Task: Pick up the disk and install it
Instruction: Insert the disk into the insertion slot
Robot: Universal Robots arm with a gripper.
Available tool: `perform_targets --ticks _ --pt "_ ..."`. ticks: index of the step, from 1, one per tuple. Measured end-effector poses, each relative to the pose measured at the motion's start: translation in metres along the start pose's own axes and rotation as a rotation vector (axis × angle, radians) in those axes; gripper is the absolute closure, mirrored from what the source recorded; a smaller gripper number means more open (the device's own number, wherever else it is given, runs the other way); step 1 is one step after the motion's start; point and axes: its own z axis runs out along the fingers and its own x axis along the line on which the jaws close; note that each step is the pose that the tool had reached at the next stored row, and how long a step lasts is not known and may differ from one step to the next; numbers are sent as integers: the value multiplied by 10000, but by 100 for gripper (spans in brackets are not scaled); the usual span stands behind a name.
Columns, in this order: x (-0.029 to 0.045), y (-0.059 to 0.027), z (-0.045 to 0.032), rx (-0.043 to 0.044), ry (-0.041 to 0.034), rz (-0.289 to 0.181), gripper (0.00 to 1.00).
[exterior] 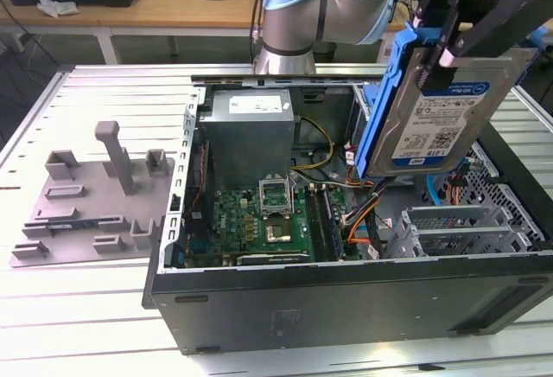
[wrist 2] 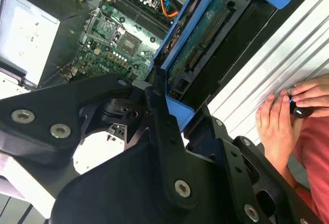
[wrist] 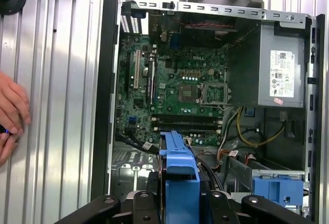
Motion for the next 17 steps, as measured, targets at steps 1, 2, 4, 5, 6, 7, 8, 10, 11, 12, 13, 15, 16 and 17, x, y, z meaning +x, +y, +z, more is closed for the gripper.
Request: perform_targets --ticks 1,2,4,5,6,7,8,10,11,12,13,15,16,17 --pt "0 0 0 0 0 1 63" --pt "0 0 0 -1 0 1 63" --pt "1 -1 -1 0 1 0 63" --pt "1 -1 0 0 1 0 63" --pt "1 -1 0 0 1 1 63" --pt "1 -1 0 3 -6 1 63" --pt "2 -1 -1 13 -18 2 63" --pt "3 -2 2 47 -76 17 63" --pt "5 -1 3 54 -84 38 63" --pt "6 -1 4 56 -86 68 63" --pt "8 -1 7 63 -90 187 63" --pt "8 -4 15 83 -110 565 63" --pt "8 -7 19 87 -114 658 63" --pt "9 -10 21 89 -115 687 63"
